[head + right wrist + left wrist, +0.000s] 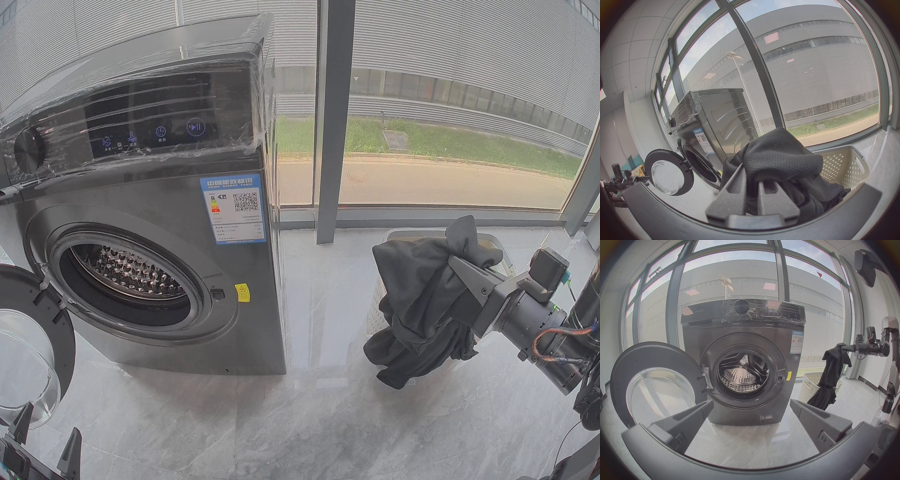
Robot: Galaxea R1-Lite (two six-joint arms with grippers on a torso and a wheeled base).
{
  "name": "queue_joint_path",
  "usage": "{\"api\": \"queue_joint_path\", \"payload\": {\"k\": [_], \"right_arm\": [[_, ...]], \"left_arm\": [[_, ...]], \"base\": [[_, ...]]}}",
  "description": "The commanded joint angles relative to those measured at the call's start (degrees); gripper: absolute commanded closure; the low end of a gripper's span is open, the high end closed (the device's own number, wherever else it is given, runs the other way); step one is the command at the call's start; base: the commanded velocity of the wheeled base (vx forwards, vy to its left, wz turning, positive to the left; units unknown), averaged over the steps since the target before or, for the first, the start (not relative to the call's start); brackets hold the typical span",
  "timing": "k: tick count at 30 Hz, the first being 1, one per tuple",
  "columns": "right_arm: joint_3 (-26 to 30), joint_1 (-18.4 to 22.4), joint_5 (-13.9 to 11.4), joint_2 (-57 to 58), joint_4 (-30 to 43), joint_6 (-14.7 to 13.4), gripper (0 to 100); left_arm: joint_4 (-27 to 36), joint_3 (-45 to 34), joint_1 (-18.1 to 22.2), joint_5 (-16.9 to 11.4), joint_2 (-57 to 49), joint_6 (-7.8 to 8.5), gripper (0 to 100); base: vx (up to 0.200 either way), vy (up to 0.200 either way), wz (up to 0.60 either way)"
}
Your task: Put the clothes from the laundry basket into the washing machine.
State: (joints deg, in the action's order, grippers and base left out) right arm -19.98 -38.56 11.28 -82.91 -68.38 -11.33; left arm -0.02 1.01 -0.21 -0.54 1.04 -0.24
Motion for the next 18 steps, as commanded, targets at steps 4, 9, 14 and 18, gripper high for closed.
{"api": "queue_joint_path", "payload": {"k": [4, 9, 14, 18], "right_arm": [[0.1, 0.0, 0.0, 0.0, 0.0, 0.0, 100], [0.2, -0.1, -0.1, -0.1, 0.0, 0.1, 100], [0.2, -0.1, -0.1, 0.0, 0.0, 0.1, 100], [0.0, -0.1, -0.1, 0.0, 0.0, 0.0, 100]], "left_arm": [[-0.1, -0.8, 0.0, 0.0, -1.0, -0.02, 0], [-0.1, -0.9, -0.1, 0.0, -1.0, -0.02, 0], [0.0, -0.8, -0.1, -0.1, -1.0, -0.02, 0], [0.0, -0.8, -0.1, -0.1, -1.0, 0.07, 0]], "base": [[-0.200, 0.000, 0.00], [-0.080, 0.000, 0.00], [0.000, 0.080, 0.00], [0.000, 0.200, 0.00]]}}
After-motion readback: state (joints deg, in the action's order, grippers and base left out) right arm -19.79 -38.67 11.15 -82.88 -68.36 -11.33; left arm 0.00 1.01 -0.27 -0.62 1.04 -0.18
